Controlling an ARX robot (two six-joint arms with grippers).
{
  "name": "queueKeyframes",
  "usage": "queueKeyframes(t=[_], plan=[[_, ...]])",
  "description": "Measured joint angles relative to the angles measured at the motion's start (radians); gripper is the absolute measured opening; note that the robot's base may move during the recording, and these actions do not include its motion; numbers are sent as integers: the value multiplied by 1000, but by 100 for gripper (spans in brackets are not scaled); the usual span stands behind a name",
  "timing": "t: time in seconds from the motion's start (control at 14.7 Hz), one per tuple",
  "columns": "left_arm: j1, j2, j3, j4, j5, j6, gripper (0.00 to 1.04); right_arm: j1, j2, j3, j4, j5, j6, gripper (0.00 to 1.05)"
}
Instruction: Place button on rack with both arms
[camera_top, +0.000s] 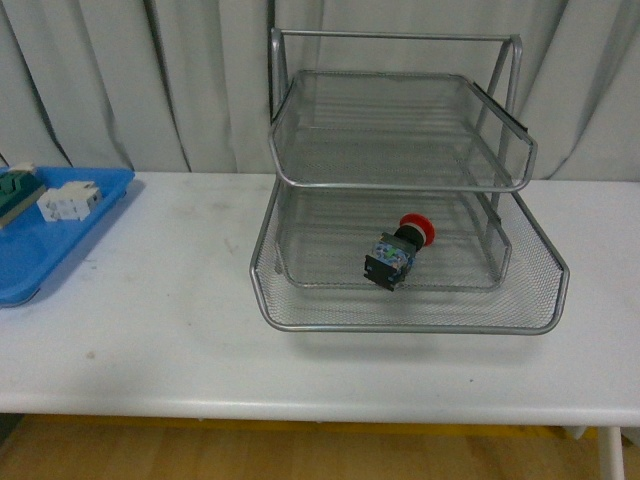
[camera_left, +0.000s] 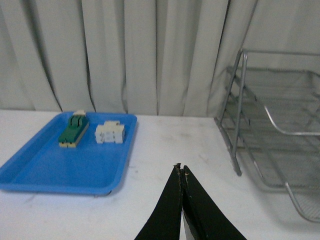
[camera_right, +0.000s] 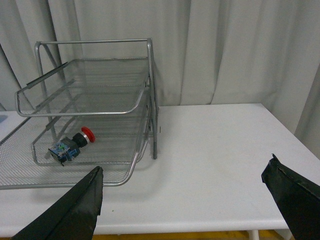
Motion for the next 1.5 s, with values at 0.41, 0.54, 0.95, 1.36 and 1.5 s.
queueKeyframes(t=[0.41,0.54,0.95,1.36,1.5], plan=[[0,-236,-16,-239,0,0,2,0,0,0,0,0,0,98],[0,-299,-16,-296,0,0,2,0,0,0,0,0,0,98],[0,-452,-16,-449,0,0,2,0,0,0,0,0,0,98],[0,-645,-16,-660,0,0,2,0,0,0,0,0,0,98],[1,-645,-16,-655,0,0,2,0,0,0,0,0,0,98]])
